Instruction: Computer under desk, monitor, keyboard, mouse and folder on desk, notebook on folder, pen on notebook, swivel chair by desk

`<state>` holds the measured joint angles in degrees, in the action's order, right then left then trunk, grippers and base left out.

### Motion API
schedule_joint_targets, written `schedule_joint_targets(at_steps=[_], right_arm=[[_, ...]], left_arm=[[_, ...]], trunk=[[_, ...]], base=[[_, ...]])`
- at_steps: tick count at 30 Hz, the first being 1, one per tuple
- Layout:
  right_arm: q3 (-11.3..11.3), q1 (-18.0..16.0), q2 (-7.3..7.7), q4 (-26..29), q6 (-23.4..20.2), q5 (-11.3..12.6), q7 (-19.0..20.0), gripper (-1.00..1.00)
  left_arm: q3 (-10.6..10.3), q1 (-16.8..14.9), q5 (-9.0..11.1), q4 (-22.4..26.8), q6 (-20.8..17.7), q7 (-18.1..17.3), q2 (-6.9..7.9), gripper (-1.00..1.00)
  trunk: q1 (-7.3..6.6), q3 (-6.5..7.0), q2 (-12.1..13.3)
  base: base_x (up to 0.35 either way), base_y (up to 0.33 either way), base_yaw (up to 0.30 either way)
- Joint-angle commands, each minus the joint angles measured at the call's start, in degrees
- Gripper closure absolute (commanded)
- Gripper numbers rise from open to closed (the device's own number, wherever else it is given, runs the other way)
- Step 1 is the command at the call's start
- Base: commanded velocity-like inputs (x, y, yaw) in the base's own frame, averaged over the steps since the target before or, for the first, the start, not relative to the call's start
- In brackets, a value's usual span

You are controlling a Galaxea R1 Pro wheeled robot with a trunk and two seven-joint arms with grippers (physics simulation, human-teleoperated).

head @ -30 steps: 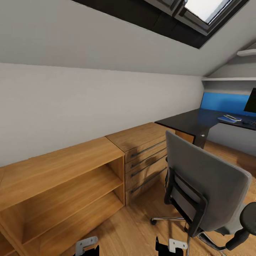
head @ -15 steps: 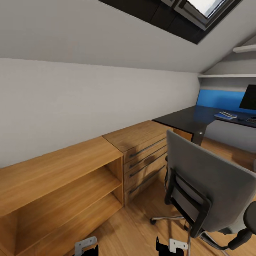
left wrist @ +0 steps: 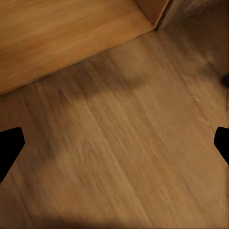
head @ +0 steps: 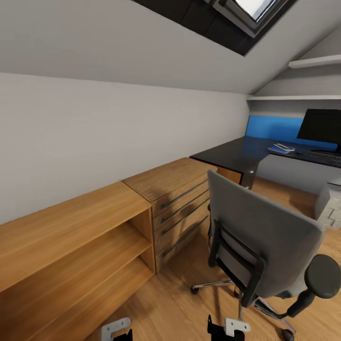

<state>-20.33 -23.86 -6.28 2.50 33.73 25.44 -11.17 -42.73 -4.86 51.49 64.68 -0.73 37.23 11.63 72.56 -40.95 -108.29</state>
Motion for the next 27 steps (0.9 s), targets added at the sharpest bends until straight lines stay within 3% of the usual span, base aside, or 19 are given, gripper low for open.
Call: schedule_joint_targets(at_steps=[1, 15, 27], right_arm=[[-0.5, 0.0, -0.01, 0.0, 0.1, 0.2, -0.3, -1.0], [-0.5, 0.0, 0.03, 0.0, 0.2, 0.2, -0.3, -1.0], [-0.6, 0.0, 0.04, -0.1, 0.3, 0.1, -0.2, -1.0]], left_arm=[[-0.2, -0.1, 0.2, 0.1, -0.1, 0.4, 0.06, -1.0], [-0.2, -0.1, 0.2, 0.1, -0.1, 0.4, 0.06, -1.0], [-0.2, -0.1, 0.2, 0.1, -0.1, 0.2, 0.06, -1.0]], trunk=[[-0.01, -0.09, 0.0], [-0.01, -0.43, 0.0], [-0.01, -0.48, 0.0]], base=[[0.0, 0.0, -0.266], [-0.002, 0.011, -0.276], [-0.151, 0.215, -0.289]])
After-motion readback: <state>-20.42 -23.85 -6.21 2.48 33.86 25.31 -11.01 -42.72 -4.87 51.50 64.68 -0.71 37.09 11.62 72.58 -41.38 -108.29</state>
